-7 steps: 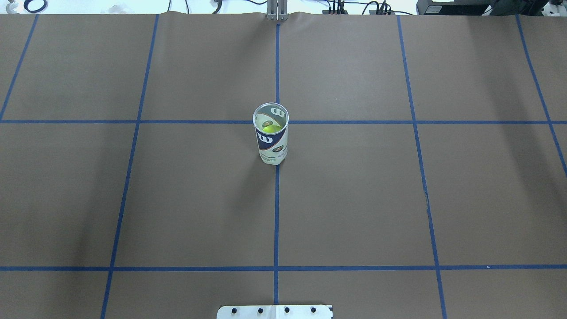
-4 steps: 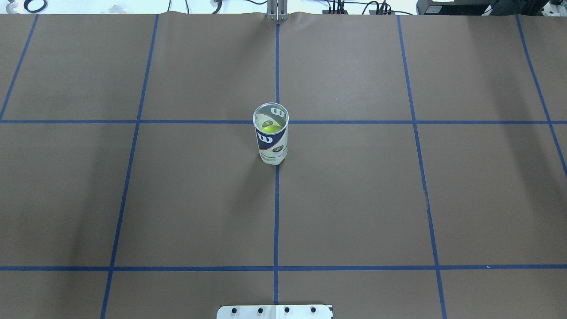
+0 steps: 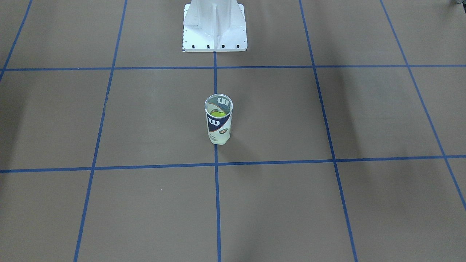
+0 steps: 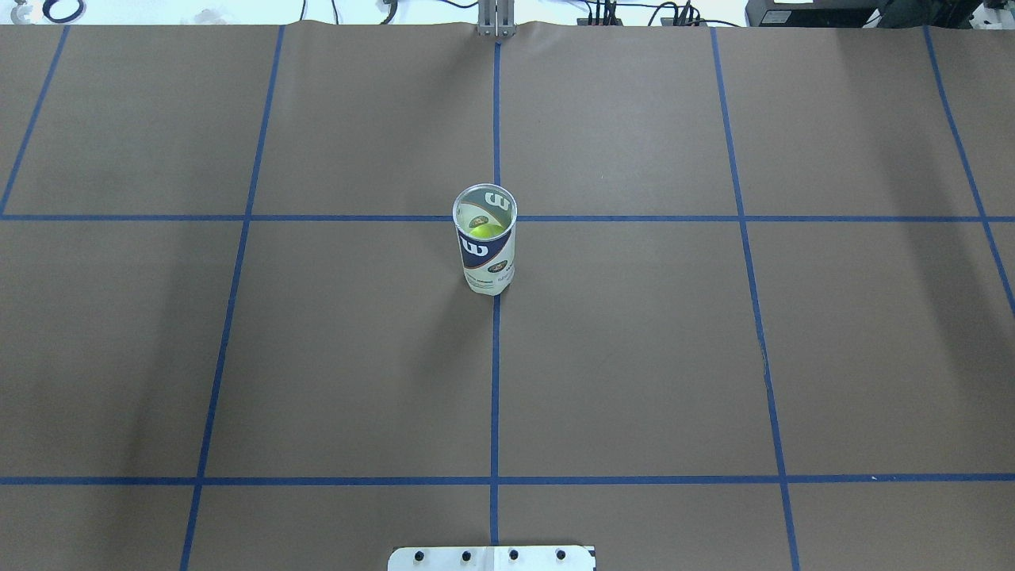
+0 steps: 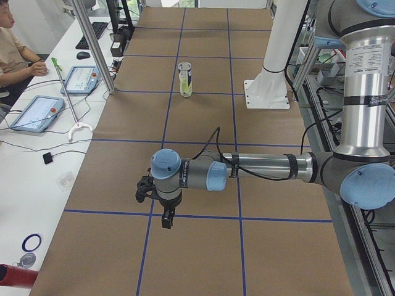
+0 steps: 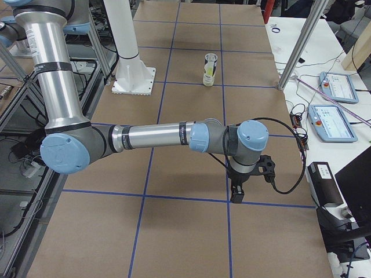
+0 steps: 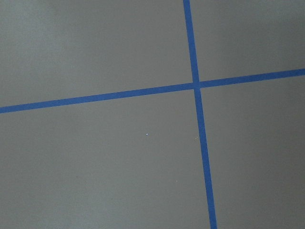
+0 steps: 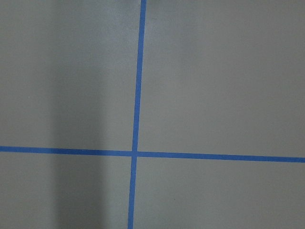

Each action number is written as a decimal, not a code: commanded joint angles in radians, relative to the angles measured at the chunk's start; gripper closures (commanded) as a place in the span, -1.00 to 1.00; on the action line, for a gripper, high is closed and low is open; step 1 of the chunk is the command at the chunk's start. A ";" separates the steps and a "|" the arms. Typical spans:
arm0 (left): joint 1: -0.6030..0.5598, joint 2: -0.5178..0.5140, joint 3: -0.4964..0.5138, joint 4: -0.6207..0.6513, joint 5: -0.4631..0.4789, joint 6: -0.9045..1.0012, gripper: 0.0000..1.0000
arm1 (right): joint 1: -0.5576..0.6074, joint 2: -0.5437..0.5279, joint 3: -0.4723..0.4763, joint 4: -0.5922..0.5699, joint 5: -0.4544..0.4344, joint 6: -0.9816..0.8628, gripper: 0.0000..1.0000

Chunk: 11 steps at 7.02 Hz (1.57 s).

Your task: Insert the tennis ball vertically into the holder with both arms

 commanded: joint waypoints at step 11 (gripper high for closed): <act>0.002 0.002 0.004 -0.002 0.000 0.000 -1.00 | -0.001 -0.048 -0.002 0.117 0.004 0.003 -0.99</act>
